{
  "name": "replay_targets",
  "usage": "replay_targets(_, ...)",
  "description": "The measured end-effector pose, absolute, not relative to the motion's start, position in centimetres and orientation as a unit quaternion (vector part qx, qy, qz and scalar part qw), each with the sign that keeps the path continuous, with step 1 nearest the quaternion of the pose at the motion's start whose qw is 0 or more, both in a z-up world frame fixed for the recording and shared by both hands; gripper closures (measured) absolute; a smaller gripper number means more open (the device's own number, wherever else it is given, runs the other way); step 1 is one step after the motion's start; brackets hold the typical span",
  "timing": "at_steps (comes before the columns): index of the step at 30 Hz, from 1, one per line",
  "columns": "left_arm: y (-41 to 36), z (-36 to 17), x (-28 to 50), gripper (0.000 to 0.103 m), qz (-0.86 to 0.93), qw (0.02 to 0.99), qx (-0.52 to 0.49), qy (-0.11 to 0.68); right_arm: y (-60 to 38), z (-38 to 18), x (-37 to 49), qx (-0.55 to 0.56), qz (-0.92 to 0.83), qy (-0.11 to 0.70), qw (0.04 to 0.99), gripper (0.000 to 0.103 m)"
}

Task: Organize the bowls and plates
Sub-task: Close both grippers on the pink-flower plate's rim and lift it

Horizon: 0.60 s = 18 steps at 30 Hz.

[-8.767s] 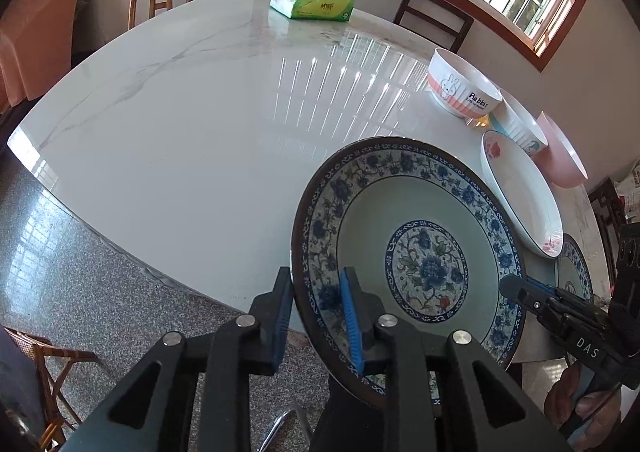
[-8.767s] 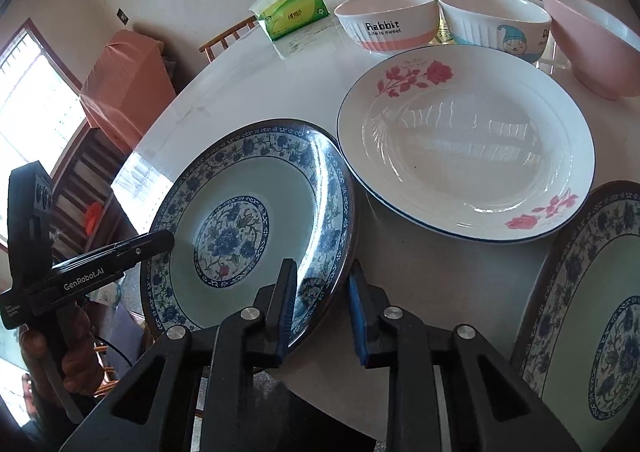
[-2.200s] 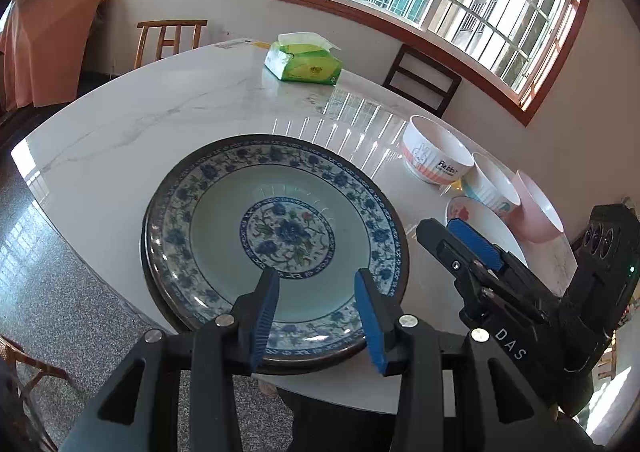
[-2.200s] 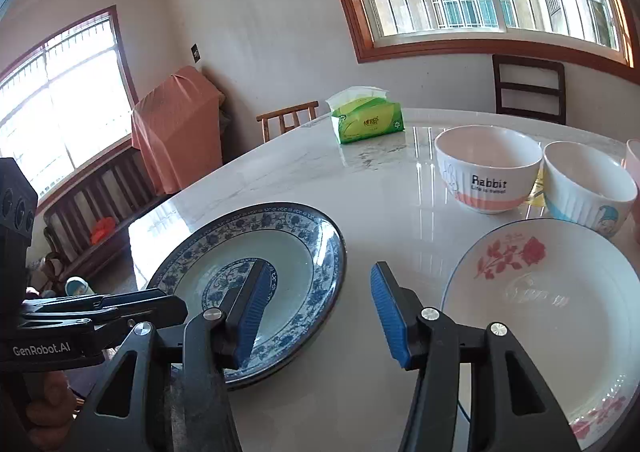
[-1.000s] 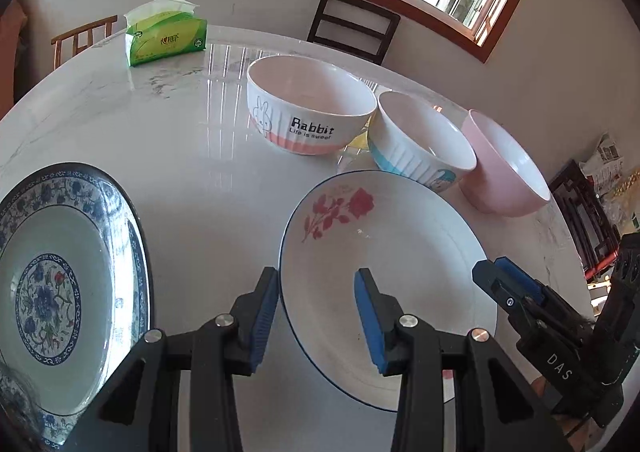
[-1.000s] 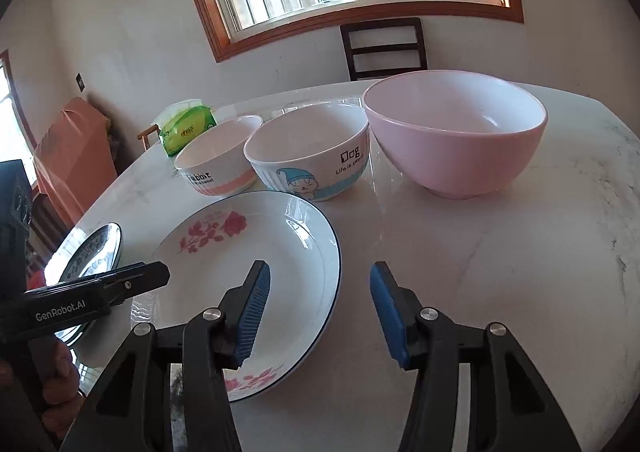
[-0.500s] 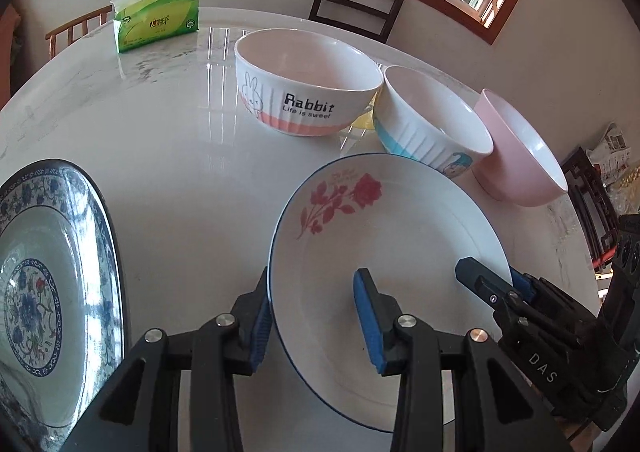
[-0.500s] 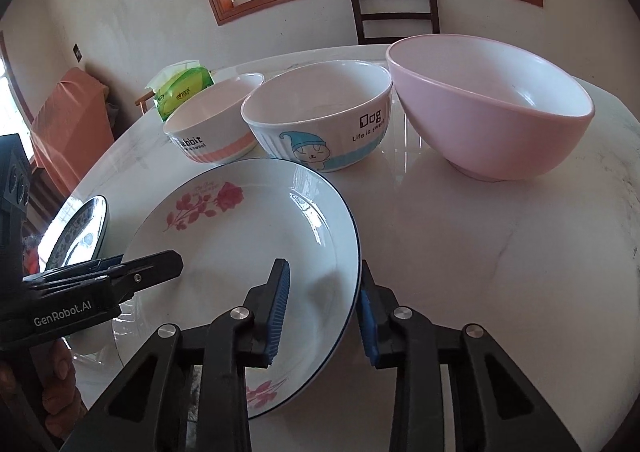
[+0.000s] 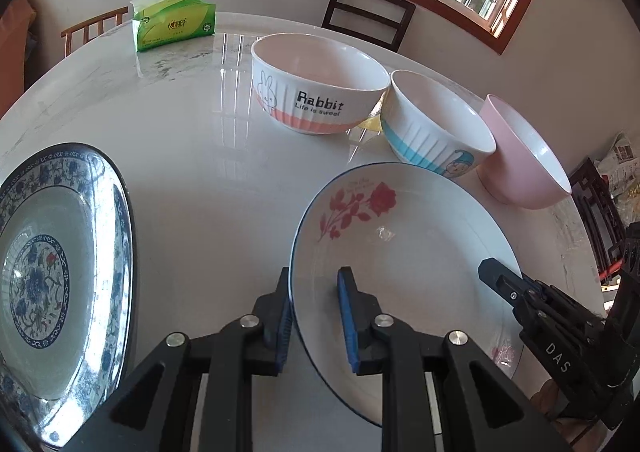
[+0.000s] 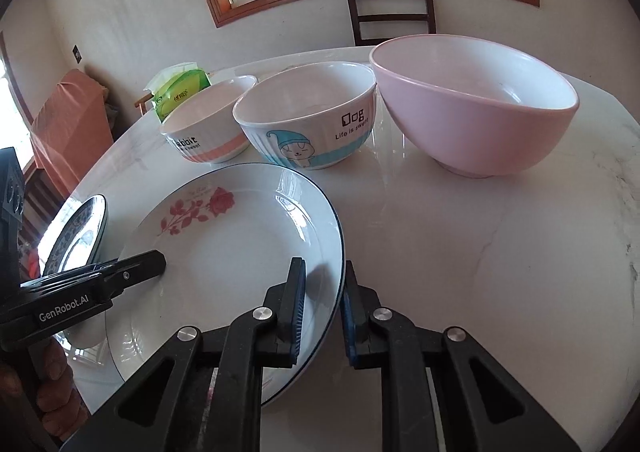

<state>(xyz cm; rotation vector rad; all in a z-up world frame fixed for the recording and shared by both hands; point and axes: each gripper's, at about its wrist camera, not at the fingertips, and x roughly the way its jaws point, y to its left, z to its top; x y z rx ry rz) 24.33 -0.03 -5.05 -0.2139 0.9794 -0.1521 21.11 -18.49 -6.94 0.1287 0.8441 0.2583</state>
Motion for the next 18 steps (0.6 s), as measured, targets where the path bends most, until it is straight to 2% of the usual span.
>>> replay_targets(18, -1.0, -3.9, 21.0, 0.082, -0.082, 0.879, -0.096, 0.459, -19.3, -6.5, 17.8, 0.075, 0.114, 0.394, 0.909, 0.087)
